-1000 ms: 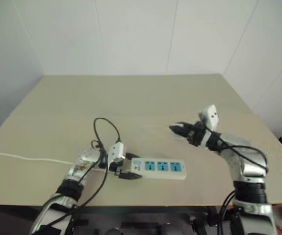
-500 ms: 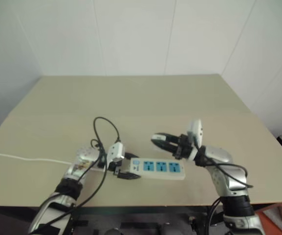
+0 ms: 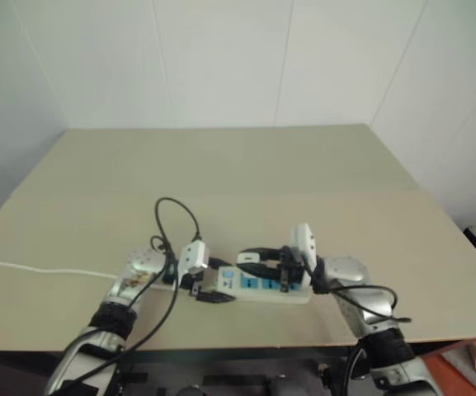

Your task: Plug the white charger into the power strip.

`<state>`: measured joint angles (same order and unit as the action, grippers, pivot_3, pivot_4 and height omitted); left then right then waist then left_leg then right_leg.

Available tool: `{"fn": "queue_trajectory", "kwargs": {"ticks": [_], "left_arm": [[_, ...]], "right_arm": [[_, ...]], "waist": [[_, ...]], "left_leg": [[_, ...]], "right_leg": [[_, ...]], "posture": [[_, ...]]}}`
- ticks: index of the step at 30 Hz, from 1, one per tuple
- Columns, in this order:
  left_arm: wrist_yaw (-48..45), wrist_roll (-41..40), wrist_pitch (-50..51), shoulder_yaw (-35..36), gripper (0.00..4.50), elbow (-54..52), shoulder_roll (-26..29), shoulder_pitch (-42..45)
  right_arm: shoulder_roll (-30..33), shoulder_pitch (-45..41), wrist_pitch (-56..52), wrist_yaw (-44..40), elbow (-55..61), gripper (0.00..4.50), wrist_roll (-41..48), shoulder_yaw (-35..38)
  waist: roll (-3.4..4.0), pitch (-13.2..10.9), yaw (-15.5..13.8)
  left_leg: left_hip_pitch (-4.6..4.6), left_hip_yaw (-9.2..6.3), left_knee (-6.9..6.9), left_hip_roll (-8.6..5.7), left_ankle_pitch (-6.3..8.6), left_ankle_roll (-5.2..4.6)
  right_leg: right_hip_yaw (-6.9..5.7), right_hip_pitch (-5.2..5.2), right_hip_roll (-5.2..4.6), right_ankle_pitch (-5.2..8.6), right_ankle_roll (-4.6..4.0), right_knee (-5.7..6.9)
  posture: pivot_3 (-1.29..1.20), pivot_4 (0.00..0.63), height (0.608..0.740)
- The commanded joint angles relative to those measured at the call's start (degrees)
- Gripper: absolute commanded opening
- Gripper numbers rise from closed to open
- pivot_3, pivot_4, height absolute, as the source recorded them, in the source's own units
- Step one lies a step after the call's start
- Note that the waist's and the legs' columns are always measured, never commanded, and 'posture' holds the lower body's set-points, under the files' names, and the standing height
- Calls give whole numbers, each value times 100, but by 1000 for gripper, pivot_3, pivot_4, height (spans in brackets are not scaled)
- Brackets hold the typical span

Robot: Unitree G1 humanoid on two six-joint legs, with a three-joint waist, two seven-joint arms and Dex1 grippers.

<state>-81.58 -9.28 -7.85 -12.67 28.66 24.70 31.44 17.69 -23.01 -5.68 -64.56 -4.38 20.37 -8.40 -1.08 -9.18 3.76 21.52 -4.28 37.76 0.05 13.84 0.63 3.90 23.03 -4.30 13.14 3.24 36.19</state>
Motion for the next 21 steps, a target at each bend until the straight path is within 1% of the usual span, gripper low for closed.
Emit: {"fn": "queue_trajectory", "kwargs": {"ticks": [1,10,17,21], "left_arm": [[-93,269,110,-278,3283,97,163,-249],[-84,274,148,-277,3283,16,203,-296],[-13,272,153,-256,3283,5,195,-308],[14,274,153,-245,3283,4,208,-325]], "right_arm": [[-91,-181,315,-33,-124,1168,-21,-22],[-192,-321,373,-22,-428,1168,-44,-25],[-178,-319,112,283,-294,1168,-124,-30],[-151,-313,143,294,-284,1168,-158,-98]], "waist": [[0,0,1],[0,0,2],[0,0,4],[0,0,3]], "left_leg": [[0,0,0,0,0,0],[0,0,0,0,0,0],[-1,-1,0,0,0,0],[-1,-1,0,0,0,0]], "right_leg": [[0,0,0,0,0,0],[0,0,0,1,-1,0],[0,0,0,1,-1,1],[0,0,0,1,-1,1]], "posture": [[0,150,740],[0,150,740],[0,150,740],[0,150,740]]}}
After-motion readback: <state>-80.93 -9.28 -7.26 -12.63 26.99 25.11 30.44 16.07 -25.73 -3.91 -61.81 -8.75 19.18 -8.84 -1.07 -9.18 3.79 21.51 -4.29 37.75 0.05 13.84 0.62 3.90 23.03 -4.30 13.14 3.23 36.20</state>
